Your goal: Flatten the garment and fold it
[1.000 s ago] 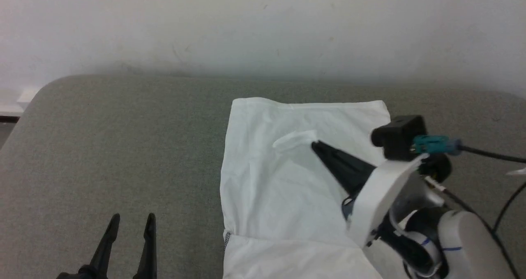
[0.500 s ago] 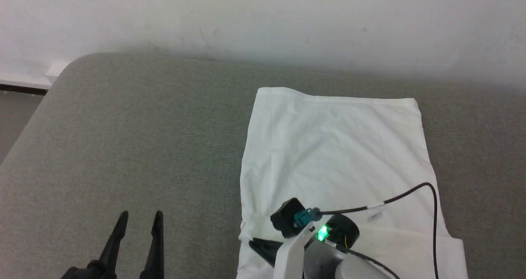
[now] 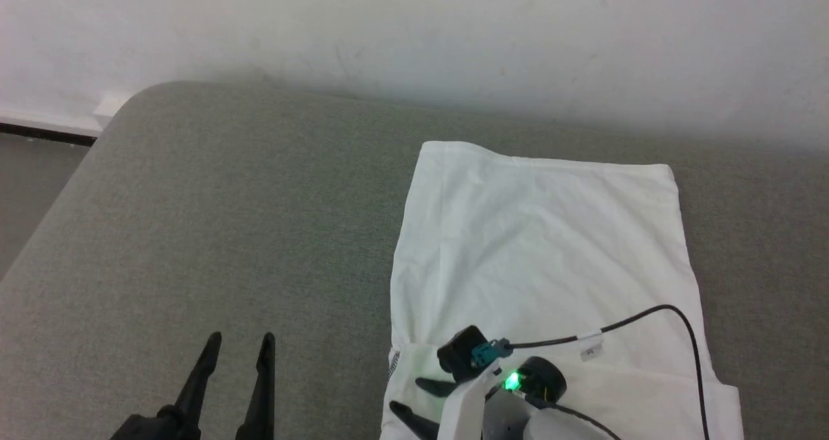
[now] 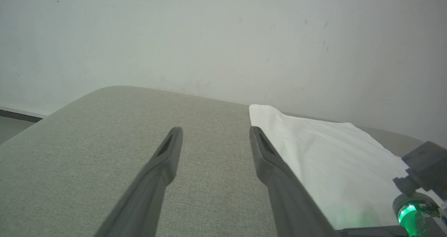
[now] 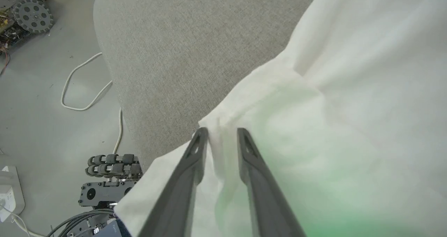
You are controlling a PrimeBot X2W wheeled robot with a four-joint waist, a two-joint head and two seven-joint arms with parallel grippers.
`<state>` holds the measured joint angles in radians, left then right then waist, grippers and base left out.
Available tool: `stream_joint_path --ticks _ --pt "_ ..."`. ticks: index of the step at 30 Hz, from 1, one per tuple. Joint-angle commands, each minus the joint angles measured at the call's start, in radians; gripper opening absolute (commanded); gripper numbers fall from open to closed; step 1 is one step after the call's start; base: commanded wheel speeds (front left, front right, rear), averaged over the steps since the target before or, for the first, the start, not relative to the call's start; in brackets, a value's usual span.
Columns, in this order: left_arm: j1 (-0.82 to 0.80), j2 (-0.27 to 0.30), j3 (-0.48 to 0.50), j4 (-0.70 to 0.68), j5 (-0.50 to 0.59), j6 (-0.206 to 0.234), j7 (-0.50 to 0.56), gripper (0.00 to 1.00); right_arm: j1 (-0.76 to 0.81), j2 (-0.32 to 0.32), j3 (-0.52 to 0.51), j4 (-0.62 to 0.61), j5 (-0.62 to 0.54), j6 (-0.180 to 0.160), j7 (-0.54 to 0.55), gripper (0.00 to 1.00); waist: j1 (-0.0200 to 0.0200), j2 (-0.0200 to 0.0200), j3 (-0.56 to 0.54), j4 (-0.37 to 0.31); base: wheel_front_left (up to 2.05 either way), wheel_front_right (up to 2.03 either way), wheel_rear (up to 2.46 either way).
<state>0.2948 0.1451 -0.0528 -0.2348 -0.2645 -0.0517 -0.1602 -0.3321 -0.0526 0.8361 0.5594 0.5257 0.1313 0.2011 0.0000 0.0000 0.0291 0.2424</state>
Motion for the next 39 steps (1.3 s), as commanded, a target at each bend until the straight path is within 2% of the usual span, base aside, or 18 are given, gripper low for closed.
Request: stream_joint_path --ticks 1,4,7,12,13,15,19,23,27,29,39 --pt "-0.022 0.003 -0.004 0.003 -0.005 -0.001 -0.007 1.00 -0.030 0.002 -0.008 -0.020 0.042 -0.001 -0.017 1.00 0.0000 0.0000 -0.004 -0.016 0.00 0.00 0.00" --pt "-0.020 0.007 -0.004 -0.001 -0.004 0.001 -0.006 1.00 -0.053 0.002 -0.059 -0.055 0.078 -0.001 -0.032 1.00 0.0000 0.0000 -0.008 -0.037 0.00 0.00 0.00" --pt "-0.013 0.012 -0.002 -0.010 -0.003 0.005 -0.004 1.00 -0.062 -0.012 -0.157 -0.102 0.054 -0.001 -0.048 1.00 0.0000 0.0000 -0.015 -0.065 0.00 0.00 0.00" --pt "-0.003 0.018 -0.002 -0.028 -0.004 0.009 -0.001 1.00 0.015 -0.097 -0.430 -0.268 -0.054 -0.001 -0.121 1.00 0.0000 0.0000 -0.024 -0.106 0.00 0.00 0.00" --pt "-0.003 0.018 -0.002 -0.028 -0.004 0.009 -0.001 1.00 0.015 -0.097 -0.430 -0.268 -0.054 -0.001 -0.121 1.00 0.0000 0.0000 -0.024 -0.106 0.00 0.00 0.00" --pt "0.000 0.018 -0.003 -0.035 -0.005 0.010 -0.003 1.00 0.080 -0.107 -0.567 -0.351 -0.117 -0.001 -0.152 1.00 0.0000 0.0000 -0.026 -0.122 0.00 0.00 0.00" --pt "0.002 0.020 -0.004 -0.046 -0.003 0.012 -0.015 1.00 0.229 -0.072 -0.832 -0.543 -0.264 -0.001 -0.184 1.00 0.0000 0.0000 -0.027 -0.156 0.00 0.00 0.00" --pt "0.006 0.019 -0.004 -0.050 -0.001 0.014 -0.037 1.00 0.370 -0.017 -1.012 -0.700 -0.365 -0.001 -0.213 1.00 0.0000 0.0000 -0.026 -0.186 0.00 0.00 0.00" --pt "0.013 0.026 0.000 -0.046 0.011 0.009 -0.069 1.00 0.480 0.001 -1.086 -0.761 -0.416 -0.001 -0.256 1.00 0.0000 0.0000 -0.021 -0.207 0.00 0.00 0.00" --pt "0.025 0.030 0.000 -0.033 0.027 0.009 -0.081 1.00 0.522 0.002 -1.093 -0.755 -0.392 -0.001 -0.275 1.00 0.0000 0.0000 -0.022 -0.216 0.00 0.00 0.00" --pt "0.040 -0.004 0.004 0.015 0.047 0.014 -0.100 1.00 0.579 0.002 -1.047 -0.684 -0.328 -0.001 -0.354 1.00 0.0000 0.0000 -0.015 -0.217 0.00 0.00 0.00"
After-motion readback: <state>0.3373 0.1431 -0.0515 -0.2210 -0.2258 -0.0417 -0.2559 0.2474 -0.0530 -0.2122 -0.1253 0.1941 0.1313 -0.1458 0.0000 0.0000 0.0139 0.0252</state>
